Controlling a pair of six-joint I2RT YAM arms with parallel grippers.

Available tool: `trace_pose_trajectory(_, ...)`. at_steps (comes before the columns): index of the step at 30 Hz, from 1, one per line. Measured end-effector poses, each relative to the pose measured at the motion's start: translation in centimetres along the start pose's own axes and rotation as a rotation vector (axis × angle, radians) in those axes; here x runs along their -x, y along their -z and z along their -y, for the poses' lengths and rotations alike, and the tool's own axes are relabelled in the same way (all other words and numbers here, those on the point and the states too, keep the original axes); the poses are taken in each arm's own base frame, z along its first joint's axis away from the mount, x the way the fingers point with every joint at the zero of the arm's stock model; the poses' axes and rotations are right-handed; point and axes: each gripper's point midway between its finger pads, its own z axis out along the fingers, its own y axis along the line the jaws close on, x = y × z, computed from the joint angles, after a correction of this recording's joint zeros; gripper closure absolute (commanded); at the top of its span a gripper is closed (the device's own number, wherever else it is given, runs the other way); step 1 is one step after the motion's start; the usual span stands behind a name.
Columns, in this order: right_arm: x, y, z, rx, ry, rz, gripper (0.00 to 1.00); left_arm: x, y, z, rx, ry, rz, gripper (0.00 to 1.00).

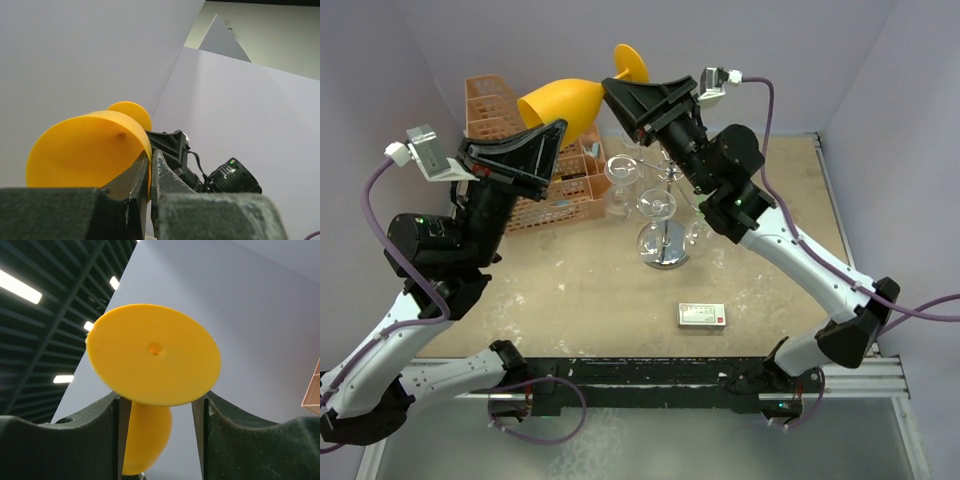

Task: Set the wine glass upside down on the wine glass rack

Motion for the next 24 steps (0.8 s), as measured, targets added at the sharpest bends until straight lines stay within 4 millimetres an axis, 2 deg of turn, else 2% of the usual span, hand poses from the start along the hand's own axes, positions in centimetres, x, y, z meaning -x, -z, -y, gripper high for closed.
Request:
trace_pose_trajectory(3,-0.5,-1.0,1.1,-0.016,-0.020,-0.005,0.58,-0.2,-0.2,0.3,-0.016,0.001,0.002,1.00)
trace_pose_trajectory(6,-0.5,-1.1,1.0,-0.009,-0.031,-0.002,0.68,-0.5,-0.4,0.2,-0.014,0.000,0.000,1.00)
trace_pose_trajectory(11,0.0,-1.2,-0.1,0.031,-0.066,0.018,0.63,-0.3,-0.6,0.5,-0.028,0.005,0.010,1.00)
trace_pose_trajectory(14,0.1,-1.3,-0.2,0.038,-0.079,0.023,0.66,-0.3,-0.4,0.6,-0.038,0.009,0.015,1.00)
trace_pose_trajectory(15,0.1,-1.3,-0.2,0.040,-0.085,0.025,0.70,-0.4,-0.3,0.6,-0.040,0.012,0.015,1.00)
trace_pose_trajectory(17,0.0,-1.7,0.0,0.041,-0.098,0.029,0.86,-0.6,-0.1,0.5,-0.040,0.019,0.012,1.00)
trace_pose_trajectory(19,0.0,-2.0,0.1,0.046,-0.113,0.034,0.97,-0.7,-0.1,0.4,-0.037,0.020,0.008,1.00)
trace_pose_trajectory(20,0.0,-2.2,0.1,0.052,-0.122,0.037,1.00,-0.8,0.0,0.3,-0.031,0.020,0.007,0.97)
trace_pose_trajectory(24,0.2,-2.3,-0.6,0.087,-0.129,0.046,1.00,-1.3,0.4,-0.2,-0.007,0.009,-0.027,0.79)
